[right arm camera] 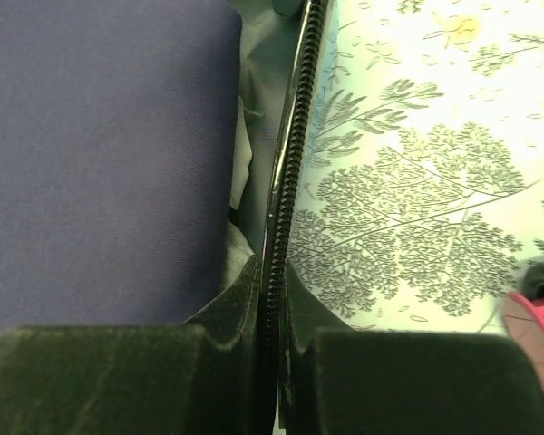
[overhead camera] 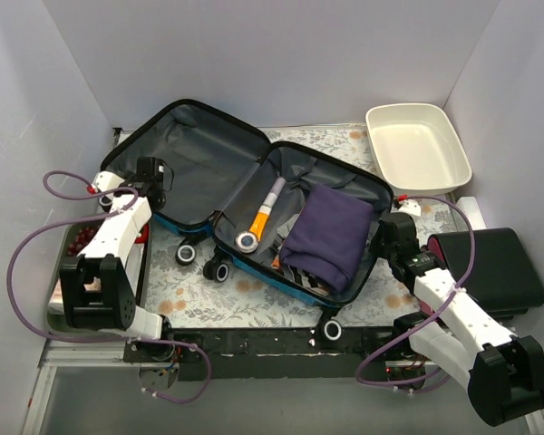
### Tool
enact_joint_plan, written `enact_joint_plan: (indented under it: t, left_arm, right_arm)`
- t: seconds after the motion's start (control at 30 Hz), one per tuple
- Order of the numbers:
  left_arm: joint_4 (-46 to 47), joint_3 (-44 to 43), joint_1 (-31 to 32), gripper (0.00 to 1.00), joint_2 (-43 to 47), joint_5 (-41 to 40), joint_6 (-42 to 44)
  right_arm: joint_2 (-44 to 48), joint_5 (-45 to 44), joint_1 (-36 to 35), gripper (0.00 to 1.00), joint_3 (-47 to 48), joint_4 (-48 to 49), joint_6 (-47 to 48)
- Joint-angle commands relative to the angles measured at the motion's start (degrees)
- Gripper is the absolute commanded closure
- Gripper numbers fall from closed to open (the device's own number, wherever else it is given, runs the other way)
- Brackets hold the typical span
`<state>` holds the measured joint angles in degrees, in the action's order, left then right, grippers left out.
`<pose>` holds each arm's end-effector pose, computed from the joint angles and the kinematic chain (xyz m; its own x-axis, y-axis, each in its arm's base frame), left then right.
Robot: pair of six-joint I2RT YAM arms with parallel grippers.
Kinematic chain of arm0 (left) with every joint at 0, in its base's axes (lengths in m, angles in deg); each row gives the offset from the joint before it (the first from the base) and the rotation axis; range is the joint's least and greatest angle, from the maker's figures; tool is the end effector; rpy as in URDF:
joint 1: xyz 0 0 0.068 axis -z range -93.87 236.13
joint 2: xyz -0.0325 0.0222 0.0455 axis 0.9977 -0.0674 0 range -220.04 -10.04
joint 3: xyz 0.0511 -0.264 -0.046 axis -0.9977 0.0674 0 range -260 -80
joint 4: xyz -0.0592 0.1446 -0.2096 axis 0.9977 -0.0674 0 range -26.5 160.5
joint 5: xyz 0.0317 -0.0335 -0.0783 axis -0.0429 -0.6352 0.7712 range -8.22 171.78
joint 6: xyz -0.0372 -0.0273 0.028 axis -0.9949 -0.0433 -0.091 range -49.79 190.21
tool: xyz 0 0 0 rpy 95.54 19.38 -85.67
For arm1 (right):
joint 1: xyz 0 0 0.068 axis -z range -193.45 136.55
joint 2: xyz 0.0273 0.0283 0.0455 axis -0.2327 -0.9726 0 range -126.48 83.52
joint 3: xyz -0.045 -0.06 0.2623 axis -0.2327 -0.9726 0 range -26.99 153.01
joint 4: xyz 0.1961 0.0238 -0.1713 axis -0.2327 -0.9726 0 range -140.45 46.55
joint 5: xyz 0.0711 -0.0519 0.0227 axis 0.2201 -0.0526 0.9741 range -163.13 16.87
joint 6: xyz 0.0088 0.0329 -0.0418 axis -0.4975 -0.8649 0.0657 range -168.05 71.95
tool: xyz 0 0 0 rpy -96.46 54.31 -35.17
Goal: Open, take out, and arrange the luggage
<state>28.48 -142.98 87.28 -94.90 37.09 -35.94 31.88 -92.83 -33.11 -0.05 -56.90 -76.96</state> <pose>0.2901 0.0193 0.2516 0.5333 -0.6936 -0.4843 -0.7803 -0.1822 -0.5983 0.1814 0.0519 0.2062 -0.5417 0.2898 -0.7891 0.2226 0.9546 0.1978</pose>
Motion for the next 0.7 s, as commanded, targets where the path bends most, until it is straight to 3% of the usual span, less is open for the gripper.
enact_joint_plan:
  t: [0.0, 0.1, 0.37, 0.5, 0.67]
  left_arm:
    - [-0.8, 2.2, 1.5, 0.02, 8.2, 11.9, 5.3]
    - [2.5, 4.2, 1.6, 0.02, 12.2, 17.6, 8.8]
    - [8.4, 7.5, 2.6, 0.02, 18.1, 31.3, 15.3]
    - [9.3, 7.3, 6.9, 0.02, 19.6, 34.2, 18.1]
    - [13.2, 7.7, 16.1, 0.02, 21.7, 36.4, 20.4]
  right_arm:
    - [0.6, 20.2, -3.3, 0.98, -1.6, 2.6, 0.1]
    - [2.8, 15.6, -3.3, 0.93, -0.8, -0.2, -0.1]
    - [8.1, 10.6, -3.3, 0.48, 0.8, -3.4, 0.5]
    - [7.5, 7.3, -3.2, 0.27, 4.6, -6.8, 2.2]
    - [5.7, 0.8, -3.3, 0.14, 10.4, -10.1, 3.2]
